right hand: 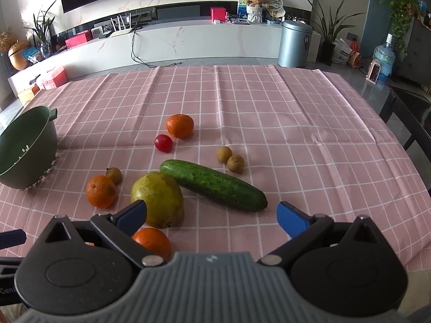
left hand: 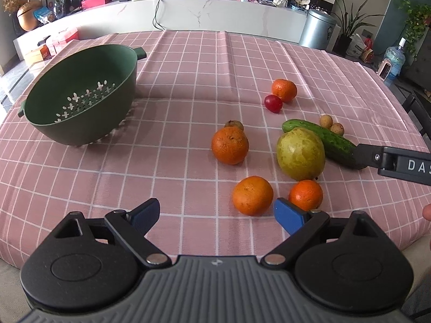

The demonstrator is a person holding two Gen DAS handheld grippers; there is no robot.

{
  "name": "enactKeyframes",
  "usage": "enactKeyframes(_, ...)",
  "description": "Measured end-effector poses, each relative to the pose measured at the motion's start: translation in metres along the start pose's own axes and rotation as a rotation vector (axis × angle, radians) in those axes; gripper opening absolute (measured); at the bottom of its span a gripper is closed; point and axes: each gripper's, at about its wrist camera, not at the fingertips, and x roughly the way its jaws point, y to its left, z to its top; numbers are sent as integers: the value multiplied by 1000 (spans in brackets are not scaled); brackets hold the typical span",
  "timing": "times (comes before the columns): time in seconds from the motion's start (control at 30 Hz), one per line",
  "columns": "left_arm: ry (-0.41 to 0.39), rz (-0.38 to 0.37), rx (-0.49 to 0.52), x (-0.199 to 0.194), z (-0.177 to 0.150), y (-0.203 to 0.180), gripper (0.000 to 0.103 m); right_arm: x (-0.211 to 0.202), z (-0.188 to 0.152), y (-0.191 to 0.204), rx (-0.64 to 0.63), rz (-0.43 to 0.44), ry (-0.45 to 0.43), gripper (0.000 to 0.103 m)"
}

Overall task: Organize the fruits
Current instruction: 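Move the left tool toward the orange in front of the pomelo, then grasp the orange with the left tool while the right tool grasps a small brown kiwi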

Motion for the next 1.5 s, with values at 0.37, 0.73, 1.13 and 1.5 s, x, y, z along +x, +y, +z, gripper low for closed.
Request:
enactKeyframes(0.37, 55, -32, 18, 31, 0, -22, 84, 35, 14, -41, -99, 77, 33, 99)
enactKeyframes(0.73, 92, -96, 26, 57, -5, -26, 74, 73, 32, -60, -277, 148, 58, 78)
enactKeyframes(1.13, 38, -128, 16, 70, 8, -25, 60, 109, 52, -73, -263, 217, 101, 58)
enactKeyframes(1.5, 26, -140, 33, 70, 7, -20, 51, 149, 63, -70, -187, 296, 167, 30)
